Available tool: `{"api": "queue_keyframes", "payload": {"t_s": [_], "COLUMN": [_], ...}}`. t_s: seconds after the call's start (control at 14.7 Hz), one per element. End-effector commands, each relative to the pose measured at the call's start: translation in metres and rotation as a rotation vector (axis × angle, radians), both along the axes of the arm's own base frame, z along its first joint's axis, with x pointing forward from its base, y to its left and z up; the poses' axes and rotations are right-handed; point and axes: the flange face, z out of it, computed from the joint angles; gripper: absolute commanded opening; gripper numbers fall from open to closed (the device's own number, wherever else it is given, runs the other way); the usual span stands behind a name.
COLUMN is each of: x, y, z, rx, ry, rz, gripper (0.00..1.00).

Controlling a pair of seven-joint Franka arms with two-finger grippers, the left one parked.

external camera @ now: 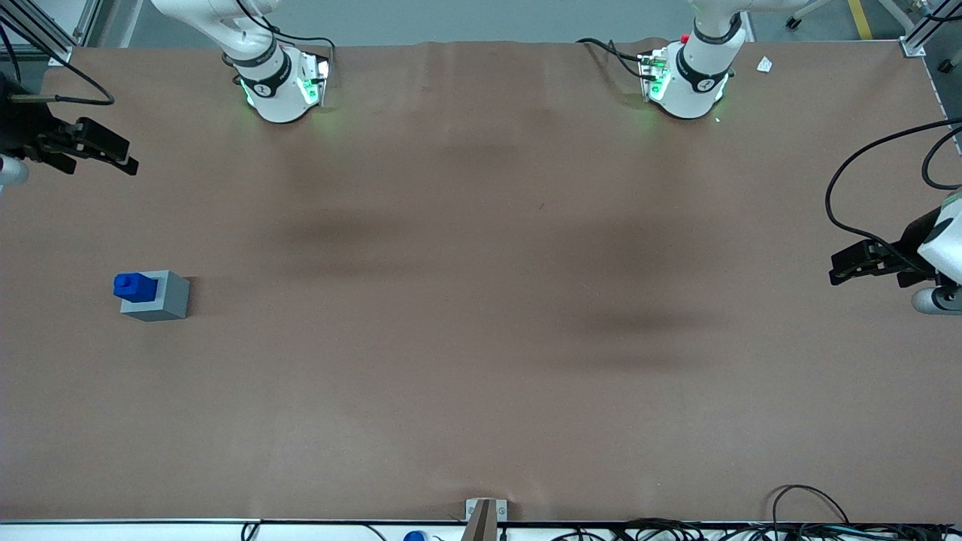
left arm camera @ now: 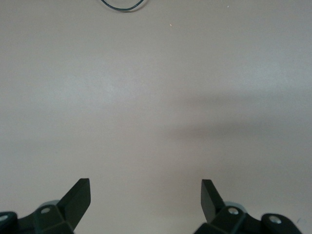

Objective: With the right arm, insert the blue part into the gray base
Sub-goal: 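Open the right gripper and raise it away from the base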

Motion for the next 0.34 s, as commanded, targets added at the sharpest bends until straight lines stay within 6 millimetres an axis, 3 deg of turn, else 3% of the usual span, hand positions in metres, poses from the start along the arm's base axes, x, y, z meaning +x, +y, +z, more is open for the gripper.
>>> {"api": "queue_keyframes", "payload": {"t_s": [0.0, 0.27], "x": [-0.0026, 0.0012], "y": [0.0039, 0.0096], "z": [0.0226, 0.0220], "rx": [-0.043, -0.049], "ry": [-0.050, -0.060], "rz": [0.009, 0.014], "gripper": [1.00, 1.00]}}
